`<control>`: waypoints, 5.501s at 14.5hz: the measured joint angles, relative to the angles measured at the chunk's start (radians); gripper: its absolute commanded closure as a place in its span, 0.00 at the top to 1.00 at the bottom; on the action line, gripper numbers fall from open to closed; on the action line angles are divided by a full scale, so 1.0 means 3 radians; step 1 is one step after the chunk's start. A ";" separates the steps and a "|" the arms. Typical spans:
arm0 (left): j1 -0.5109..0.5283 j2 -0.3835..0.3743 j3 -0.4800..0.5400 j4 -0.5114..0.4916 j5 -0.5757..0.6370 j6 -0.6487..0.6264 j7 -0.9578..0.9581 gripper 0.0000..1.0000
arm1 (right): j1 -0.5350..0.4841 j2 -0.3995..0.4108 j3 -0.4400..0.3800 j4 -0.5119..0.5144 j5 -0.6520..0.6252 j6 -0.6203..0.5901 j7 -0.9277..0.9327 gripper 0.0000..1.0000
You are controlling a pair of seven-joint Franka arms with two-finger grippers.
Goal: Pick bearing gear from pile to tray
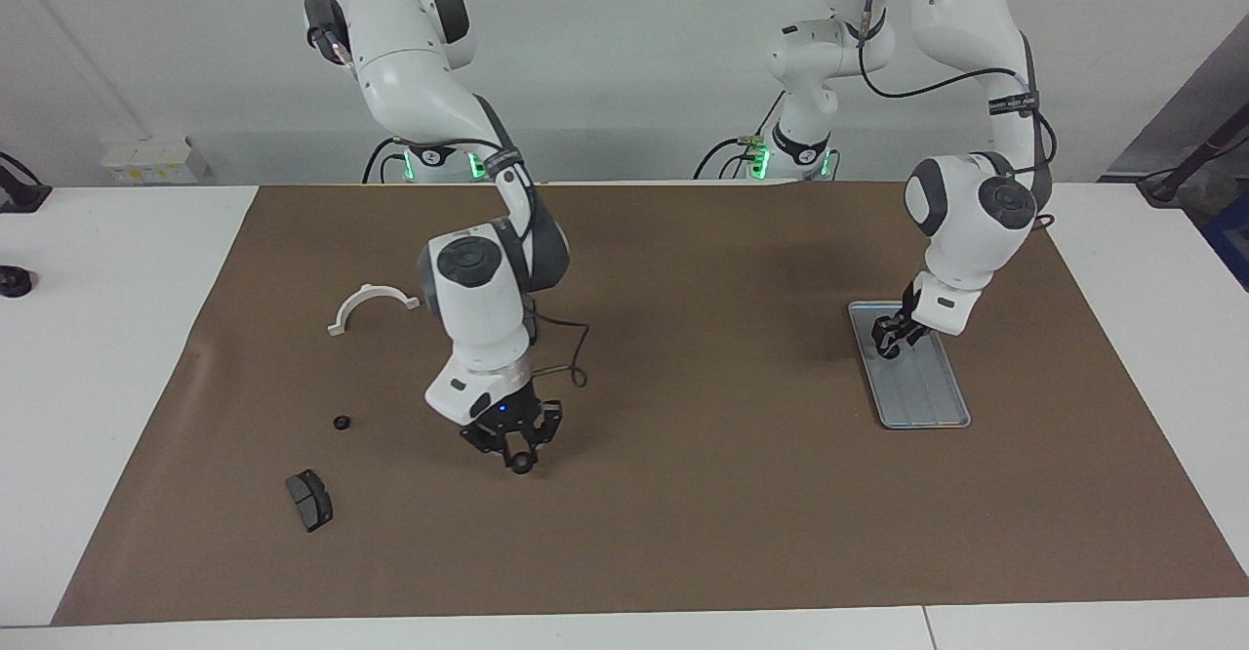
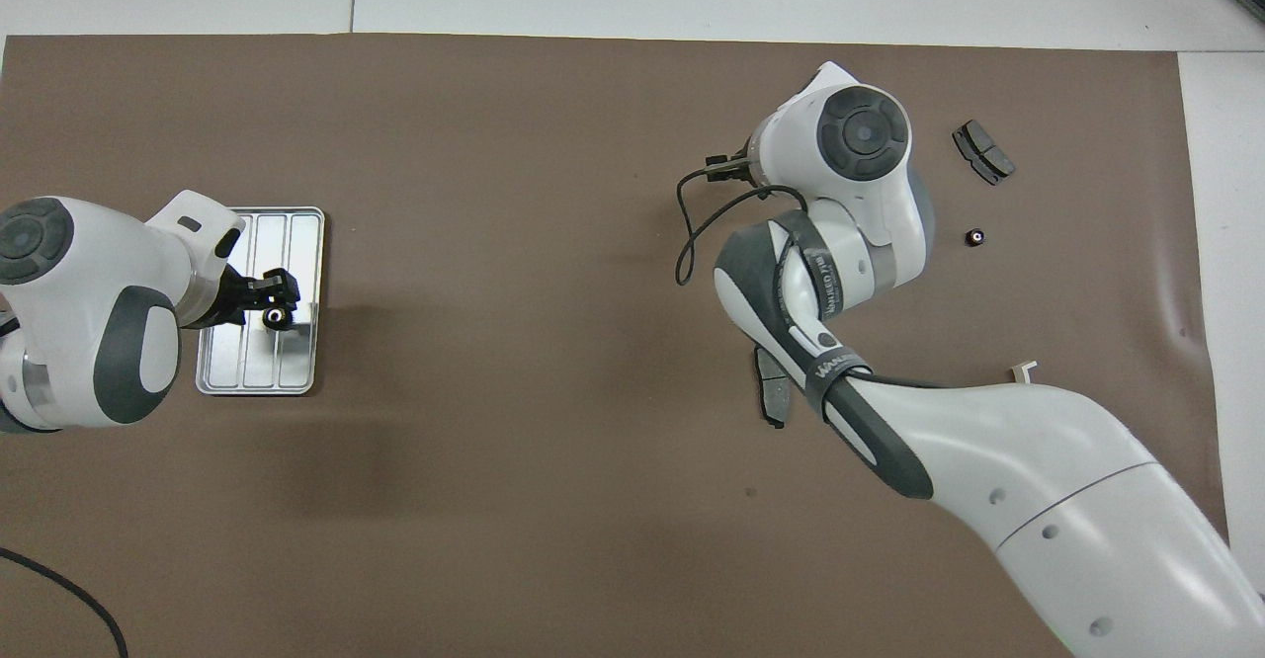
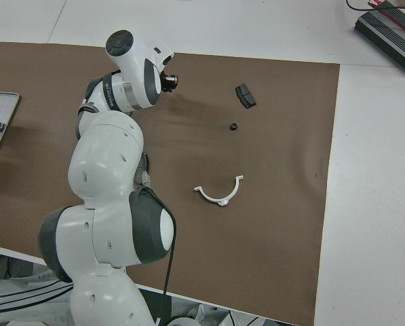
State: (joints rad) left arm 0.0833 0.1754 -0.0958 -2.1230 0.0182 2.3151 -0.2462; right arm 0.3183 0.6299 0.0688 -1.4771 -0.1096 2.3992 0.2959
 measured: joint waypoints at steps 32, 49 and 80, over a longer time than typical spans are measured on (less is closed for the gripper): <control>-0.1454 0.0776 -0.0082 0.0898 0.0384 -0.0077 -0.2583 0.73 | -0.0593 -0.0154 -0.0105 0.0037 0.0134 -0.0467 -0.0279 0.89; -0.1478 0.0701 -0.0027 0.0883 0.0387 -0.0184 -0.2648 0.00 | -0.1396 -0.0401 -0.0105 -0.0720 0.0125 -0.0804 -0.0629 0.58; 0.0015 -0.0317 -0.0081 0.0681 0.0090 -0.1030 0.0100 1.00 | -0.0948 -0.0505 0.0008 -0.0558 0.0129 -0.0525 -0.0548 0.00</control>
State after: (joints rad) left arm 0.0879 0.0804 -0.1200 -1.9187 0.0453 2.0061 -0.2163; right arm 0.0340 0.4785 0.0713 -1.6445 -0.0709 2.2416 0.1315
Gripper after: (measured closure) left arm 0.000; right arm 0.762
